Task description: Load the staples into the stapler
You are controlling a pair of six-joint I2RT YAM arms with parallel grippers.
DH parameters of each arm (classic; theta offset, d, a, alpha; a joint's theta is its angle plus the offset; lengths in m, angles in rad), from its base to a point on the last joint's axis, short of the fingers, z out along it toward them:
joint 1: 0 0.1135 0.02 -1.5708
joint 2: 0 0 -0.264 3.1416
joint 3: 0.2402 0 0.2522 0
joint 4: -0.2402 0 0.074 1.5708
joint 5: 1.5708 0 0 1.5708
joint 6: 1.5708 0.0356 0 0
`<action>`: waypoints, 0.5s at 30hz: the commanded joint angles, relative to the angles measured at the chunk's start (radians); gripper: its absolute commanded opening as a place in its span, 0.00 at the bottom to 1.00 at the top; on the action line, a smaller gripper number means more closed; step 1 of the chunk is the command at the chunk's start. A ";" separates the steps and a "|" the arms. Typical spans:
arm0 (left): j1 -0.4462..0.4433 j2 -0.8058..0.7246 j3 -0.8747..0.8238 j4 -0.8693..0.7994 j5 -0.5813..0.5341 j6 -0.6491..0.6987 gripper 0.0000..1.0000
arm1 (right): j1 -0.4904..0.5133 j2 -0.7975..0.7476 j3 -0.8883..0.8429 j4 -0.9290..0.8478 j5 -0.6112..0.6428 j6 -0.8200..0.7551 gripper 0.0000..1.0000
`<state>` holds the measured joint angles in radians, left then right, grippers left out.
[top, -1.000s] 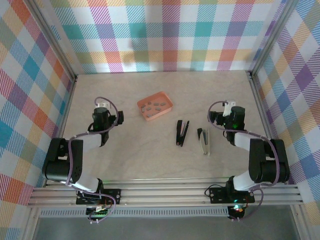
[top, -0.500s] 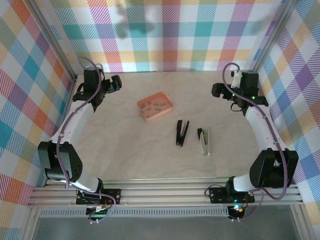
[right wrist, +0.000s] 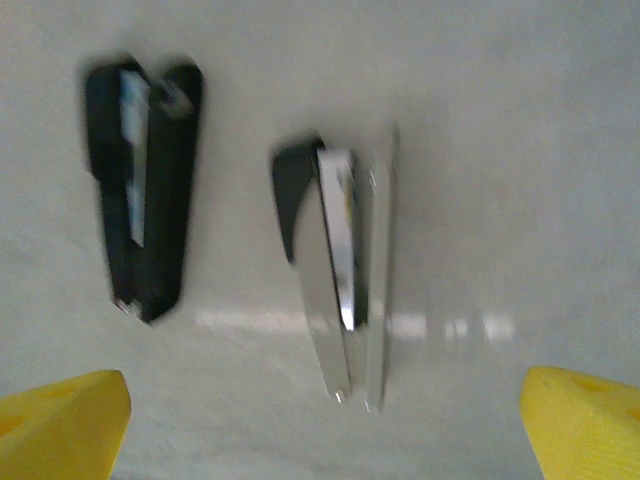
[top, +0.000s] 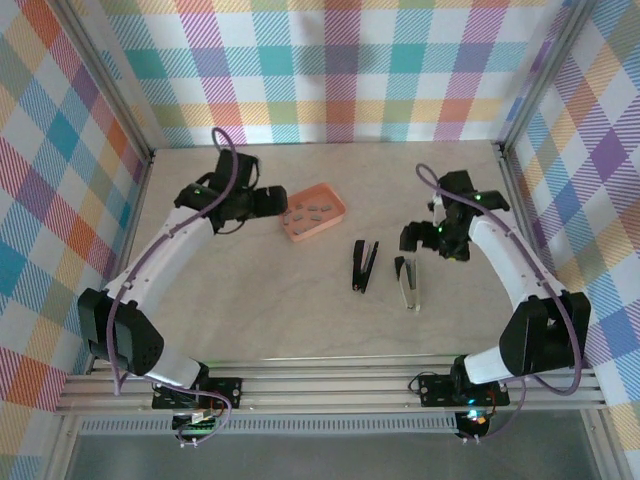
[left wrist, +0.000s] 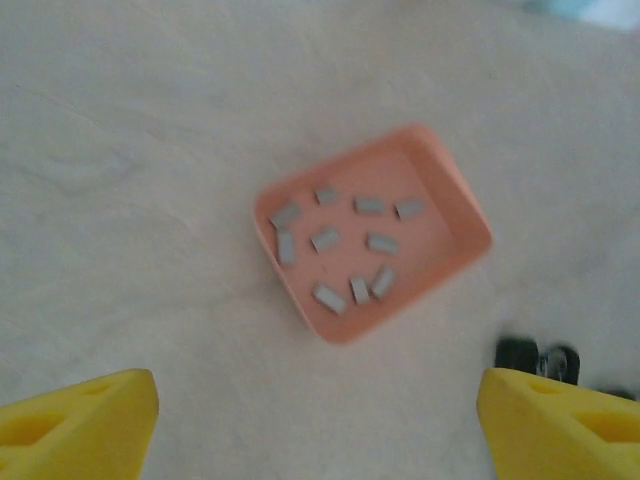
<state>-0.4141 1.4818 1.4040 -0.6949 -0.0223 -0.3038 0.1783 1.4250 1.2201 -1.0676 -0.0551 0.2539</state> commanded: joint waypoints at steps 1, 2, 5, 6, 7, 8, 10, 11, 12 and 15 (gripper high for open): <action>-0.055 -0.028 -0.059 -0.060 -0.028 -0.024 0.82 | 0.001 -0.037 -0.075 -0.092 0.050 0.069 0.99; -0.067 -0.027 -0.072 -0.053 -0.034 -0.023 0.82 | 0.003 -0.033 -0.085 -0.080 0.042 0.073 0.99; -0.089 -0.007 -0.087 -0.042 -0.042 -0.029 0.78 | 0.007 -0.009 -0.092 -0.054 0.016 0.083 0.96; -0.091 0.002 -0.090 -0.034 -0.038 -0.031 0.78 | 0.010 0.001 -0.096 -0.037 0.001 0.076 0.92; -0.090 0.008 -0.094 -0.025 -0.033 -0.034 0.78 | 0.013 0.010 -0.100 -0.023 0.000 0.070 0.91; -0.092 0.013 -0.097 -0.016 -0.029 -0.036 0.78 | 0.017 0.021 -0.106 -0.003 -0.002 0.059 0.90; -0.092 0.025 -0.100 -0.003 -0.027 -0.040 0.77 | 0.025 0.050 -0.106 0.031 -0.003 0.040 0.87; -0.092 0.032 -0.100 0.004 -0.029 -0.042 0.77 | 0.030 0.068 -0.101 0.044 -0.008 0.029 0.87; -0.093 0.039 -0.099 0.010 -0.030 -0.041 0.77 | 0.034 0.089 -0.092 0.057 -0.011 0.023 0.86; -0.094 0.058 -0.091 0.015 -0.037 -0.041 0.77 | 0.051 0.162 -0.060 0.075 -0.004 0.008 0.85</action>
<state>-0.5018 1.5196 1.3159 -0.6987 -0.0441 -0.3294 0.2123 1.5322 1.1290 -1.0267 -0.0456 0.2909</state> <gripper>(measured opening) 0.773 0.851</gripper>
